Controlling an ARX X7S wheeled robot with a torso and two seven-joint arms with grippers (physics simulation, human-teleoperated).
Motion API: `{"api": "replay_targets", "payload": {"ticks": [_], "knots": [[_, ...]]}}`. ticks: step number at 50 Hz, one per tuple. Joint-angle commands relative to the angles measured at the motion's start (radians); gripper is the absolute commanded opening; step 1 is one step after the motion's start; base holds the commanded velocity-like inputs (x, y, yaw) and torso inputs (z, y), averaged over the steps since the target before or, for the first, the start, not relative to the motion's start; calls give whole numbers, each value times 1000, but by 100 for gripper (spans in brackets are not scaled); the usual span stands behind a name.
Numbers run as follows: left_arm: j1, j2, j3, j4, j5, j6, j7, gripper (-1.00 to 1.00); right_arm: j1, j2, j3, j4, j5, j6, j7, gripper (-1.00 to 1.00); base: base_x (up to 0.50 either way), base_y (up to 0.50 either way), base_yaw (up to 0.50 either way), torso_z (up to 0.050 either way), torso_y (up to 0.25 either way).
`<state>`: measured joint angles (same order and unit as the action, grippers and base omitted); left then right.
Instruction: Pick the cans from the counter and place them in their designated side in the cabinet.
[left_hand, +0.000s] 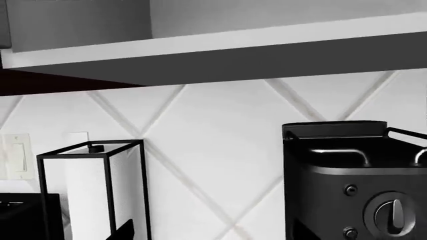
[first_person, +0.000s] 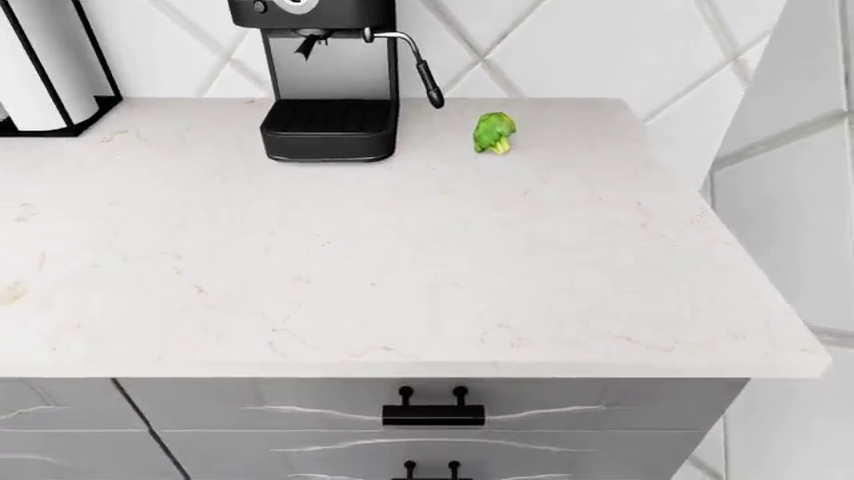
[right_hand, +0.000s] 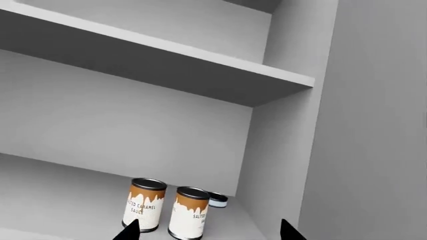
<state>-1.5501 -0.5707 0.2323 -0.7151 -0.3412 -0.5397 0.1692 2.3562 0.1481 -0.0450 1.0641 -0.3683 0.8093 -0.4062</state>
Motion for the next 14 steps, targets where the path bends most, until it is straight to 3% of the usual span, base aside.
{"api": "replay_targets", "payload": {"ticks": [1,14], "knots": [[6,5,-1,9,-5,-2,1,100,0,0,0,1,0,0,0,100,0,0,0,0,0],[3,8,-5,24,-16,-9,8,100,0,0,0,1,0,0,0,100,0,0,0,0,0]]}}
